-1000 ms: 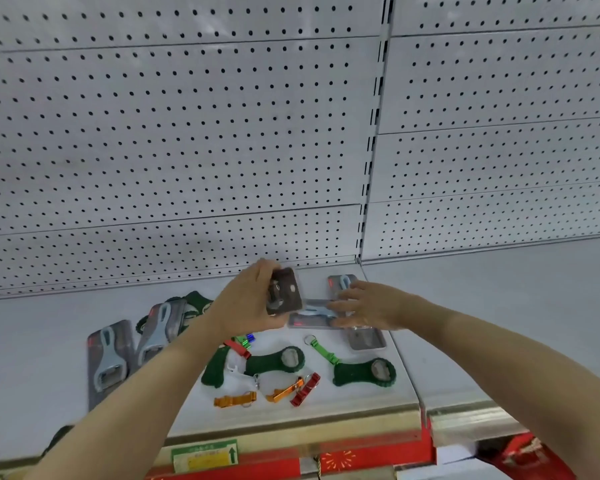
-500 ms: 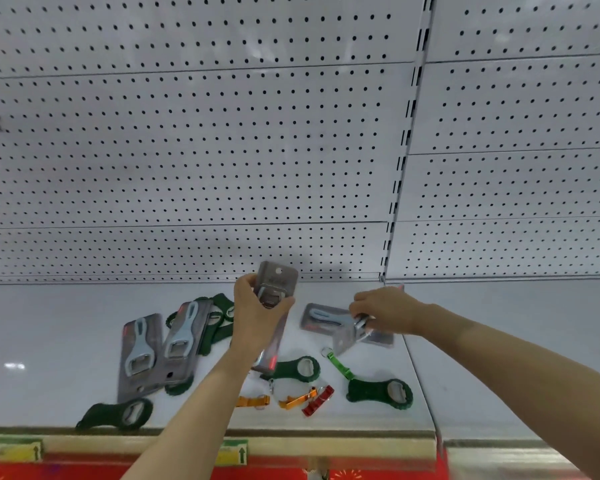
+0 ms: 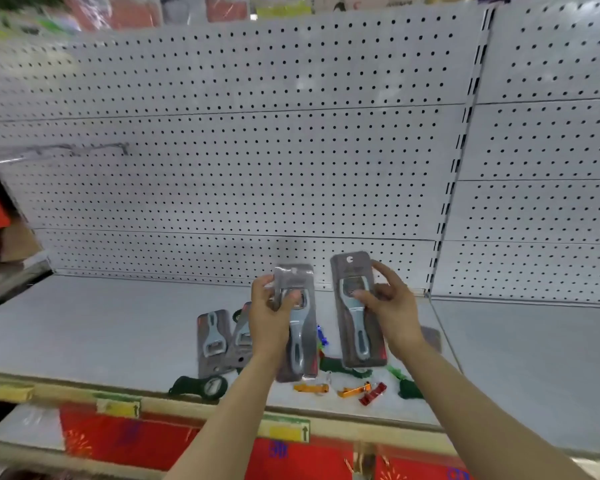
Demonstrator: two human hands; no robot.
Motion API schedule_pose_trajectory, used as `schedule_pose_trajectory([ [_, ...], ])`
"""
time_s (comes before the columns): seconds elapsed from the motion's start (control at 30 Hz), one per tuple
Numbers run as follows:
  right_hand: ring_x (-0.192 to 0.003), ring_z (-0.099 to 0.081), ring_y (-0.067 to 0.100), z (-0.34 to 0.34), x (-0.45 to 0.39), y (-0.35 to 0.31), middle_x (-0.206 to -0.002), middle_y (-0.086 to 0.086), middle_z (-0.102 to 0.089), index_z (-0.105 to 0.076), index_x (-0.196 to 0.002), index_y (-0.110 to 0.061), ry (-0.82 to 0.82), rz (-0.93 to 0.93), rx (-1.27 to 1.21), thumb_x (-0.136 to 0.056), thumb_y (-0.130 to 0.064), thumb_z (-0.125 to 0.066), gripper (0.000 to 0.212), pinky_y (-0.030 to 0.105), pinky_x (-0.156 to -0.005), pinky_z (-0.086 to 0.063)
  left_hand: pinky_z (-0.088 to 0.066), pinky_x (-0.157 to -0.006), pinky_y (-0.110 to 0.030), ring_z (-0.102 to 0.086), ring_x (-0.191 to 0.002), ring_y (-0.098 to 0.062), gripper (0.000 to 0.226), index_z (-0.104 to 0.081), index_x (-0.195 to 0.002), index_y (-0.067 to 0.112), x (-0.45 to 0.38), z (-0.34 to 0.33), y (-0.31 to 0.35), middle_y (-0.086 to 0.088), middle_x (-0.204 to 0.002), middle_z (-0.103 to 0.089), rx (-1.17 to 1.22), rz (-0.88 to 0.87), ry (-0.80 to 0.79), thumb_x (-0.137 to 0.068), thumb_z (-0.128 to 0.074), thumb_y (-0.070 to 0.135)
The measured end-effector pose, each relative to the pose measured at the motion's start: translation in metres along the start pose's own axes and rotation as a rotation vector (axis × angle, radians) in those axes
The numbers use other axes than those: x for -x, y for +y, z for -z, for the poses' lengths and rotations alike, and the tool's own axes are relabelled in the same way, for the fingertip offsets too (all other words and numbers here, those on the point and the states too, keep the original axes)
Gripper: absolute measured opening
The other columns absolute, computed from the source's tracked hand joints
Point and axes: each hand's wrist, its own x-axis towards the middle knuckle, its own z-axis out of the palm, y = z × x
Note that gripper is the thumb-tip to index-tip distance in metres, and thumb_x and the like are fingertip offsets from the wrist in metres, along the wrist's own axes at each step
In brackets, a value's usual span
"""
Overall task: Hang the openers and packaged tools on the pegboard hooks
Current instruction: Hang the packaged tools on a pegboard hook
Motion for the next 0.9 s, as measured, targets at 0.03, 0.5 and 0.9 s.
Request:
schedule_pose_trajectory([
  [0.03,-0.072,-0.071,0.014,-0.011,0.01,-0.004,-0.08,0.005,-0.074,-0.057,-0.129,-0.025,0.019,0.009,-0.033,-0.08,-0.001,-0.074,0.058,0.028,-0.065,-0.059,-0.047,-0.065,-0.01,-0.061,-0.079,-0.003,0.036,-0.055,-0.116,0.027,0.005,0.013,0.007,0.009,-0.099,-0.064,0.033,-0.004,-0.002,-0.09,-0.071,0.009],
  [0.5,-0.077,-0.063,0.018,-0.198,0.128,-0.063,-0.078,0.018,-0.062,-0.052,-0.137,-0.033,-0.003,0.155,-0.166,-0.083,-0.004,-0.073,0.065,0.043,-0.08,-0.057,-0.052,-0.073,-0.012,-0.067,-0.084,-0.009,0.066,-0.054,-0.14,0.037,0.021,0.231,0.087,0.001,-0.108,-0.07,0.107,-0.17,0.168,-0.085,-0.077,0.01],
  [0.9,-0.078,-0.058,0.023,-0.316,0.123,-0.082,-0.08,0.019,-0.058,-0.053,-0.137,-0.029,-0.156,0.203,-0.257,-0.082,-0.002,-0.072,0.065,0.034,-0.081,-0.056,-0.044,-0.069,-0.001,-0.055,-0.068,0.017,0.058,-0.056,-0.141,0.03,-0.007,0.326,0.11,0.015,-0.099,-0.058,0.095,-0.247,0.348,-0.09,-0.073,0.009],
])
